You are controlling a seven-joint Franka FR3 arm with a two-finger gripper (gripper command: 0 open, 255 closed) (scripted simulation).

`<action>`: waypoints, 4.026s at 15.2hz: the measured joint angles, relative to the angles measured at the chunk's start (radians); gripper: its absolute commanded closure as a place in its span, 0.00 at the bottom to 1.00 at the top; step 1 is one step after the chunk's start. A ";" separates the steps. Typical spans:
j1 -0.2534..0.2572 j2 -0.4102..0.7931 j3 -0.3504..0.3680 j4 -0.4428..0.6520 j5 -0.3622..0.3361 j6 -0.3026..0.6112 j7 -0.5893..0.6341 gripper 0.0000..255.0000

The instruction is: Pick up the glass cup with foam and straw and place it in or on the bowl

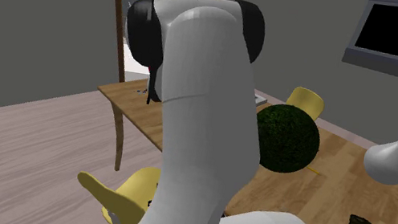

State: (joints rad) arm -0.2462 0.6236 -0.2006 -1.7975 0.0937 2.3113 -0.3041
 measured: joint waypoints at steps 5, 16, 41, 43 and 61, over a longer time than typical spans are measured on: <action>-0.007 0.041 0.006 0.001 0.008 0.039 -0.006 0.00; -0.008 0.045 0.007 0.004 0.009 0.043 -0.007 1.00; 0.012 -0.130 -0.020 0.007 -0.027 -0.135 0.007 1.00; 0.014 -0.144 -0.022 0.014 -0.031 -0.156 0.010 1.00; -0.152 0.022 -0.056 0.400 0.000 -0.373 -0.166 1.00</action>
State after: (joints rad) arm -0.3981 0.6453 -0.2571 -1.3980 0.0941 1.9385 -0.4701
